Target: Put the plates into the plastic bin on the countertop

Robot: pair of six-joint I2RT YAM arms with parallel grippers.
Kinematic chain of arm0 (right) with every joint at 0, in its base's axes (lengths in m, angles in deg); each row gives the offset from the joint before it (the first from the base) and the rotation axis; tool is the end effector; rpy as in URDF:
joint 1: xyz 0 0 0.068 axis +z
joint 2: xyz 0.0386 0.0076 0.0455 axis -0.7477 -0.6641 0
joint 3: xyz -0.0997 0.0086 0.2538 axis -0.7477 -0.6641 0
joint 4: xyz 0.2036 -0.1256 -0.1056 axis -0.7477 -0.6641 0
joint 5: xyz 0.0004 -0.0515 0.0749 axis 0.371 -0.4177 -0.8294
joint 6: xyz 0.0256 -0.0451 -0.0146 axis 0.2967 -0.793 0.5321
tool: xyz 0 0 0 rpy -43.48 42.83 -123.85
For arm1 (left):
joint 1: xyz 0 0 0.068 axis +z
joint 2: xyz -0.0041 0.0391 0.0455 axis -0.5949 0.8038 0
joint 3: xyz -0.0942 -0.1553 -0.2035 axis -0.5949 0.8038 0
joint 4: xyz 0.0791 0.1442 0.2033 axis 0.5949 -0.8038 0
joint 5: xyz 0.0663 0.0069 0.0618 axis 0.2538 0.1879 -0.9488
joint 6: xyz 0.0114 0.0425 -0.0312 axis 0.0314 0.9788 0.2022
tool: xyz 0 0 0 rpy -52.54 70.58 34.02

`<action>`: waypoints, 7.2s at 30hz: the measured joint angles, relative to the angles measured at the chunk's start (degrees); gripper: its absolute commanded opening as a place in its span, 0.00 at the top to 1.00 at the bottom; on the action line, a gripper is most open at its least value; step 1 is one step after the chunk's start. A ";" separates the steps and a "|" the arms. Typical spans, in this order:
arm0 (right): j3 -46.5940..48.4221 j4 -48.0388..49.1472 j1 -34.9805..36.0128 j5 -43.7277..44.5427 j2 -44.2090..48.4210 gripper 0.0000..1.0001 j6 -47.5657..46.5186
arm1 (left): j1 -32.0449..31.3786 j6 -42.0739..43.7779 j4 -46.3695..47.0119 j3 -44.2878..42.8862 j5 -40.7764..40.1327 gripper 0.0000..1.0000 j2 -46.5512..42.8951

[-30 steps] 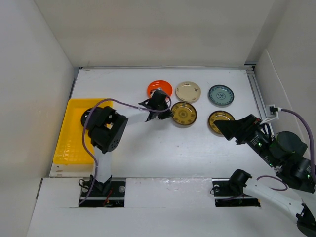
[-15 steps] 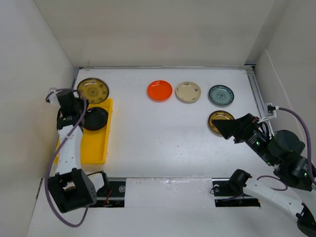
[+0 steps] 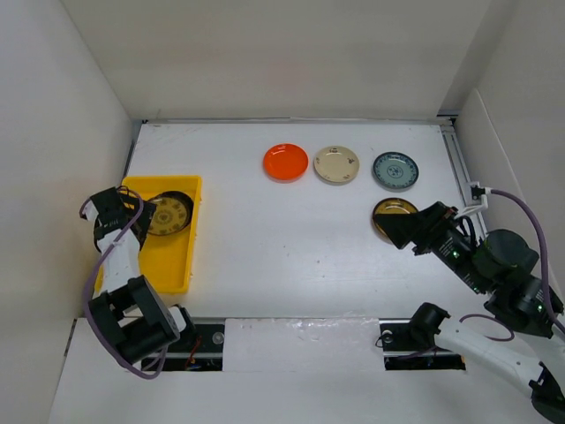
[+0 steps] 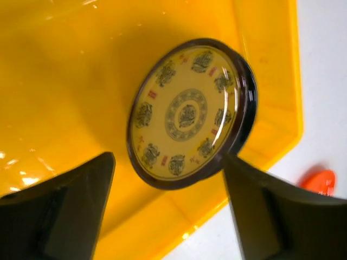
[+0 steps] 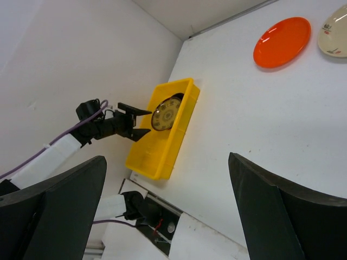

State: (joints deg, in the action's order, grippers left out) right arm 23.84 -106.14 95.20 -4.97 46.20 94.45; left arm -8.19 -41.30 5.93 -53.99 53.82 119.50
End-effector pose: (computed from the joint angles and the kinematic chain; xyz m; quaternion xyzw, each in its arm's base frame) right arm 0.0554 0.0476 0.4120 0.0738 0.7160 0.4453 0.5325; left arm 0.2256 0.1190 0.2363 -0.5173 0.7490 -0.0800 0.4063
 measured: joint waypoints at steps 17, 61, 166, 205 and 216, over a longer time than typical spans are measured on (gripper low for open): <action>-0.35 1.57 0.00 0.33 -0.70 0.00 0.02 | -41.62 0.13 1.29 -13.79 -3.10 0.01 3.45; 5.18 -0.24 0.00 -0.61 -1.25 0.00 -1.33 | -49.59 -18.01 8.63 -48.43 -14.60 1.00 55.28; -5.51 2.56 -11.91 -9.88 3.54 0.00 5.16 | -20.70 -5.51 8.85 -10.08 -8.48 1.00 -2.62; -13.11 6.56 -33.27 -9.22 -8.04 0.00 13.22 | -60.41 1.57 13.60 -10.27 1.95 0.00 4.52; -5.42 0.09 -33.79 0.31 5.68 0.00 13.94 | -77.44 0.59 27.41 -21.81 8.57 0.00 41.11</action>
State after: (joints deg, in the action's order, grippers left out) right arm 18.42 -106.05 61.40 -4.66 51.88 108.40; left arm -85.63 -40.71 33.34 -75.81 62.39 160.61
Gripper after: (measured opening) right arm 0.999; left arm 0.996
